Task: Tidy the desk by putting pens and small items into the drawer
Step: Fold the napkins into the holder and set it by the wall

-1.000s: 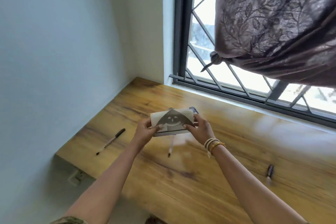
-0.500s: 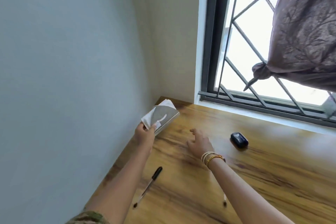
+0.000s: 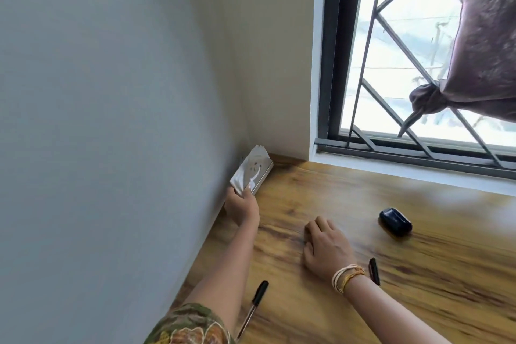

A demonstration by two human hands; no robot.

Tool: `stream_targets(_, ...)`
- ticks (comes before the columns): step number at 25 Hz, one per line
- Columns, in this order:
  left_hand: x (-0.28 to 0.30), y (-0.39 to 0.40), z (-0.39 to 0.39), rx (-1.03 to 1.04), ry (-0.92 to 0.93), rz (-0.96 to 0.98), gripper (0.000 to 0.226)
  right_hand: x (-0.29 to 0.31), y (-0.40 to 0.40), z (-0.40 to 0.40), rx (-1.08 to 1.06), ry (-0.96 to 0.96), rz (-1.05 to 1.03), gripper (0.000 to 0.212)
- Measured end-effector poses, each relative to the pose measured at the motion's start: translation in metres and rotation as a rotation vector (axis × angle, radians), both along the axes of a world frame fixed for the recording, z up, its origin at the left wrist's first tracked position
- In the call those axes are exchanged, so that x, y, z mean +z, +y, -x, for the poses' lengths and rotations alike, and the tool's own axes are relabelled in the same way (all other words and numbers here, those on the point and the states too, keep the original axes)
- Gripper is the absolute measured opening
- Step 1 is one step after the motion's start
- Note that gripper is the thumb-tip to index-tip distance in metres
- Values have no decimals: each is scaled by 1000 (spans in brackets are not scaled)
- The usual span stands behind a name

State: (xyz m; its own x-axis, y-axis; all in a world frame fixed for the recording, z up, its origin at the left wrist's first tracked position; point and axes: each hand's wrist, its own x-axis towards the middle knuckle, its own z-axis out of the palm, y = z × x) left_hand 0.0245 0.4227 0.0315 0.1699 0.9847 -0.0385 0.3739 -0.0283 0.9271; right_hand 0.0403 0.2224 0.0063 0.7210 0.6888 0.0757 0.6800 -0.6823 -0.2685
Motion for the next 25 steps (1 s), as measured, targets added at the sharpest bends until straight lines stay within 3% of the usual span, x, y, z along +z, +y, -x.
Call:
stream_targets(18,-13,10,-10,-10,9,-113,19,-5,-4,6,-22,-33,-58,30)
stream_targets(25,-13,-1,6,-78,5,-44,44,-5,-7,10,-18,-14,-44,37)
